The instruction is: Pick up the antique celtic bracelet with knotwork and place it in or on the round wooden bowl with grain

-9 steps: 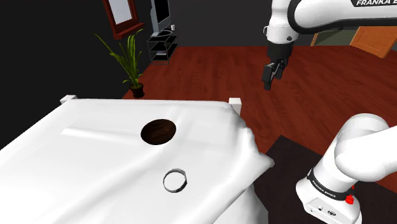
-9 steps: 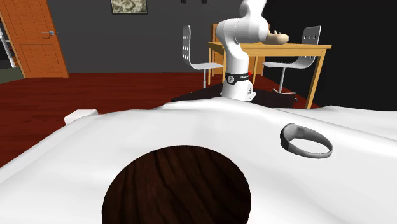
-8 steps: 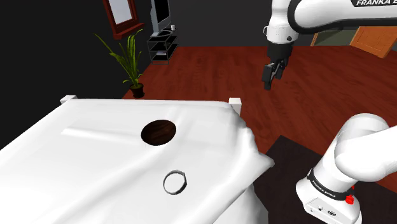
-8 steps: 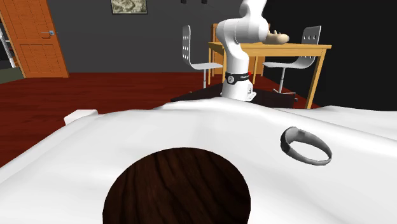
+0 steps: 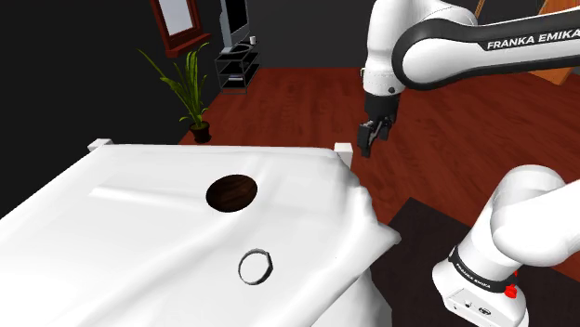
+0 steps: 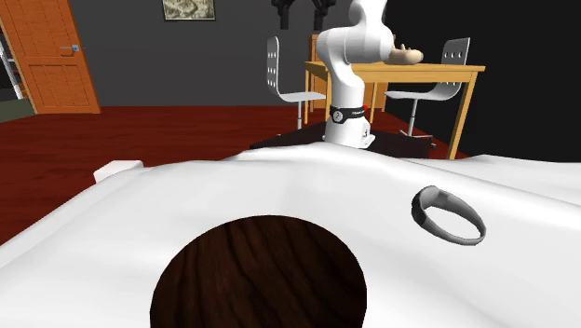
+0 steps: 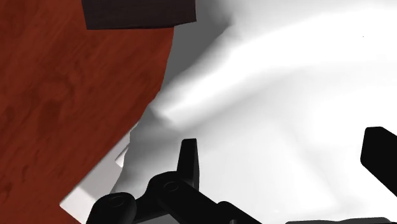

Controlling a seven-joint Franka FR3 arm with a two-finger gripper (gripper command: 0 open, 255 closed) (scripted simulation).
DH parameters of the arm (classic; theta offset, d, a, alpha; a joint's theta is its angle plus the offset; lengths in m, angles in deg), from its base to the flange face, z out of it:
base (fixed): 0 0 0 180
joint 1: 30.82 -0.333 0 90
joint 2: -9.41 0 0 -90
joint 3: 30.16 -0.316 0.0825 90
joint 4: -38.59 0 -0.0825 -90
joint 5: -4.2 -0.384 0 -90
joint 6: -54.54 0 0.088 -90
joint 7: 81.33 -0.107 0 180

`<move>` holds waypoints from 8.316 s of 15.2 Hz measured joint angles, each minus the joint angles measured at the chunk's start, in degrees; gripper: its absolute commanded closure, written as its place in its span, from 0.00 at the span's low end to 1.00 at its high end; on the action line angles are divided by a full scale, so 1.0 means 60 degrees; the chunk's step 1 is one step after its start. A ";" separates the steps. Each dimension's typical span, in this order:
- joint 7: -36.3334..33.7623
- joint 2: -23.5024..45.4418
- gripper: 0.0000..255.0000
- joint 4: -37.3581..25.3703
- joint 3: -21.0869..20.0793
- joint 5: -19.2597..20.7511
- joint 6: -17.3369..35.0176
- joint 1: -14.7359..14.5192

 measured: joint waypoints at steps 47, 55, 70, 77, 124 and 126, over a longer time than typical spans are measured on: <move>-0.6869 0.9975 1.00 -0.2999 -0.2949 0.1618 0.7037 -0.2049; -0.6869 0.9975 1.00 -0.2999 -0.2949 0.1618 0.7037 -0.2049; -0.6309 0.8643 1.00 -0.3273 -0.3360 0.0750 0.5555 -0.1744; -0.6063 0.8030 1.00 -0.3540 -0.3466 0.0370 0.4740 -0.1649; -0.3235 1.4332 0.00 -1.1894 -0.1791 0.1739 0.2515 -0.0765; -0.3235 1.4332 0.00 -1.1894 -0.1791 0.1739 0.2515 -0.0765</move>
